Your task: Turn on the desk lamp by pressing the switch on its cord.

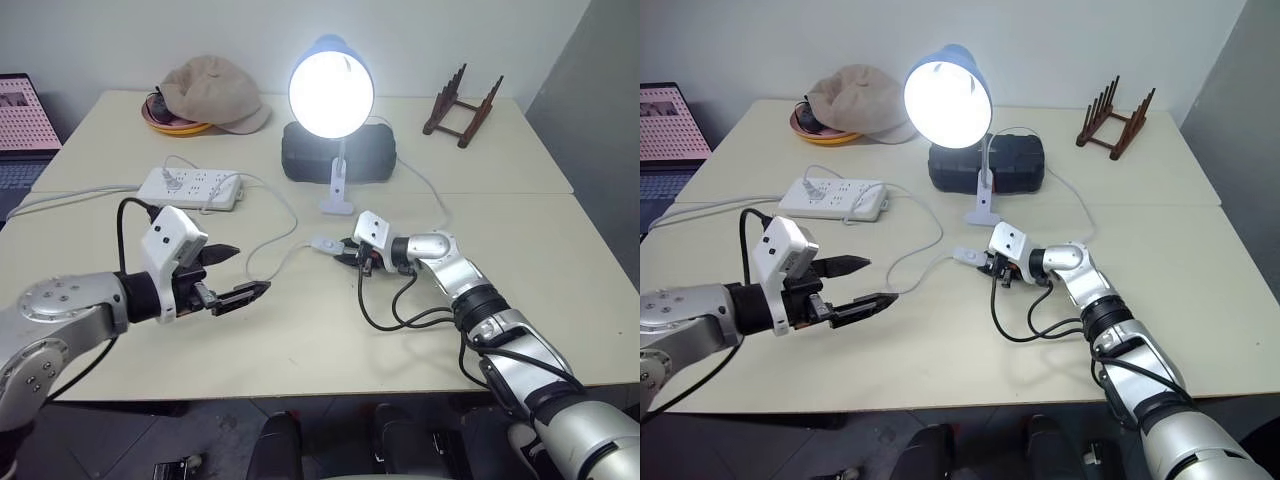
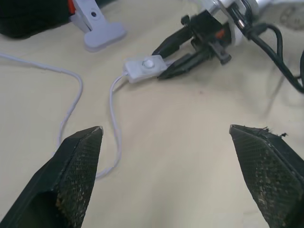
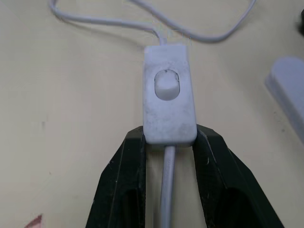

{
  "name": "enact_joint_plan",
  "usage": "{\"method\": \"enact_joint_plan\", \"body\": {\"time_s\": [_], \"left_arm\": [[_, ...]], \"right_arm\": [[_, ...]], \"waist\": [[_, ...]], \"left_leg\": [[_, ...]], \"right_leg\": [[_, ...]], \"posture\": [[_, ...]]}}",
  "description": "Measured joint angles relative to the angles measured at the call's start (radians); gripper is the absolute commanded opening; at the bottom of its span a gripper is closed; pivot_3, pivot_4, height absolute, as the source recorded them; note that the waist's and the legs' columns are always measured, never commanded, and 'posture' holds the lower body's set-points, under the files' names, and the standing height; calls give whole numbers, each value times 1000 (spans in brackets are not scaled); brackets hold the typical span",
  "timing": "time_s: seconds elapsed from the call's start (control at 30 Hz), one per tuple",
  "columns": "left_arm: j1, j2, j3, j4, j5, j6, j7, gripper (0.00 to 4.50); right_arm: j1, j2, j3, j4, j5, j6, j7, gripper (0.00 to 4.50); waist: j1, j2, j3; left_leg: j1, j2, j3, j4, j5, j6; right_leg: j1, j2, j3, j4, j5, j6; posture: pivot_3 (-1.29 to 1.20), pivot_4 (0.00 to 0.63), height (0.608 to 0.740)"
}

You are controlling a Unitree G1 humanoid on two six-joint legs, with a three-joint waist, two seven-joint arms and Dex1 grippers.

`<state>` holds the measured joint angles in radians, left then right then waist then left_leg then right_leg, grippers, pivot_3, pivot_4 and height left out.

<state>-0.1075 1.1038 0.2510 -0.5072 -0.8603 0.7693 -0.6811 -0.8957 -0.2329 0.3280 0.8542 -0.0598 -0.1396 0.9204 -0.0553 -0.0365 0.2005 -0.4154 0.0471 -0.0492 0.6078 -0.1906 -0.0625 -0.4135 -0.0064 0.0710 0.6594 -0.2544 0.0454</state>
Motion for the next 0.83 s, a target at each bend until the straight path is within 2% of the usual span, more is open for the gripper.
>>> {"method": "enact_joint_plan", "body": {"time_s": [0.13,0.23,0.33,0.43,0.63,0.77,0.83], "left_arm": [[-63,22,-30,61,69,-45,-115,4500],[-94,34,-31,102,103,-60,-170,4500],[-121,34,-41,151,117,-61,-228,4500],[-180,41,-52,220,127,-59,-283,4500],[-260,50,-63,288,141,-51,-368,4500],[-309,66,-72,351,165,-56,-433,4500],[-325,70,-88,385,202,-82,-458,4500]], "right_arm": [[-5,-12,-16,5,11,0,50,2446],[31,-50,-35,-68,45,58,124,3149],[111,-127,-43,-254,80,126,186,3839],[187,-253,-84,-522,148,275,252,4460],[255,-390,-153,-875,311,562,306,4460],[275,-477,-222,-1016,399,677,318,4460],[284,-486,-244,-1046,419,708,300,4460]], "waist": [[0,0,0],[0,1,0],[3,2,1],[10,3,3],[1,4,3],[0,4,3],[-1,4,3]], "left_leg": [[-1,1,-1,0,0,0],[-1,1,-1,0,0,0],[-2,0,-1,0,0,0],[-5,0,-1,1,0,0],[-4,2,-1,1,0,0],[-4,1,-1,1,0,0],[-4,1,-1,1,0,0]], "right_leg": [[-1,1,-1,1,0,1],[-1,1,-1,2,-1,2],[-2,1,-1,3,-2,4],[-6,1,-1,5,-2,4],[-7,2,-1,7,-3,3],[-6,2,-1,6,-3,4],[-6,2,-1,6,-3,4]], "posture": [[0,150,740],[0,150,740],[0,150,740],[0,150,740],[0,150,740],[0,150,740],[0,150,740]]}}
